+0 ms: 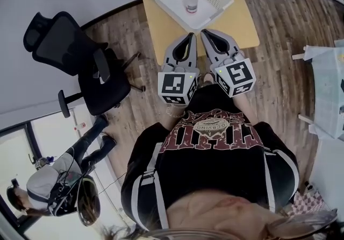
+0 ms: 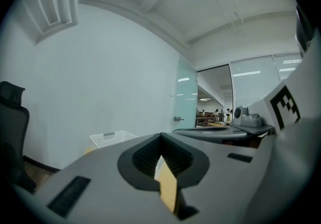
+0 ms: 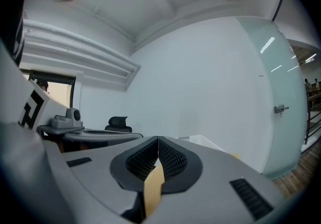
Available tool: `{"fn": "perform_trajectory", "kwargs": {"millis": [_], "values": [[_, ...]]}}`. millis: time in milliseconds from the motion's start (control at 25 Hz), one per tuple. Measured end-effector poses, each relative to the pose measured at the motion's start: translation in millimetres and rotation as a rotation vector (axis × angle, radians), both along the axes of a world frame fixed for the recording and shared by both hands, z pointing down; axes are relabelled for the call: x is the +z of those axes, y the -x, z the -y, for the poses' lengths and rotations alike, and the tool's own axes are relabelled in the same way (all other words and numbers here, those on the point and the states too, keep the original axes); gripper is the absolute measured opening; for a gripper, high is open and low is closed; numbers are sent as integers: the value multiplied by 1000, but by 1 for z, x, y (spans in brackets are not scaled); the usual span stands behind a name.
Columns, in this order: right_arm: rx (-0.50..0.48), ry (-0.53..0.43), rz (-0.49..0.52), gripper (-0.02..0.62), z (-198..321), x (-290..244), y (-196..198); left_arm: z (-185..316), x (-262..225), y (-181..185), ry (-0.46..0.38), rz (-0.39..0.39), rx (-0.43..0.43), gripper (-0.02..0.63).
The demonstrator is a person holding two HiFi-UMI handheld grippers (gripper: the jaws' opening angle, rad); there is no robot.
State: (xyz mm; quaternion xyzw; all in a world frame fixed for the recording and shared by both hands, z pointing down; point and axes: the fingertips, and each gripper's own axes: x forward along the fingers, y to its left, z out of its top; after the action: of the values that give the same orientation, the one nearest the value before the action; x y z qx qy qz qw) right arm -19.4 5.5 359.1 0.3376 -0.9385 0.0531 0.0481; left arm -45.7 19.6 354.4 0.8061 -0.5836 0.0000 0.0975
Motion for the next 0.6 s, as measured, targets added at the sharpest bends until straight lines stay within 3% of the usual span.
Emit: {"fn": "perform_trajectory", "kwargs": {"millis": [600], "values": [[-83,9,-6,17,66,-2,-9,63,-4,-10,5,4,-87,46]]}}
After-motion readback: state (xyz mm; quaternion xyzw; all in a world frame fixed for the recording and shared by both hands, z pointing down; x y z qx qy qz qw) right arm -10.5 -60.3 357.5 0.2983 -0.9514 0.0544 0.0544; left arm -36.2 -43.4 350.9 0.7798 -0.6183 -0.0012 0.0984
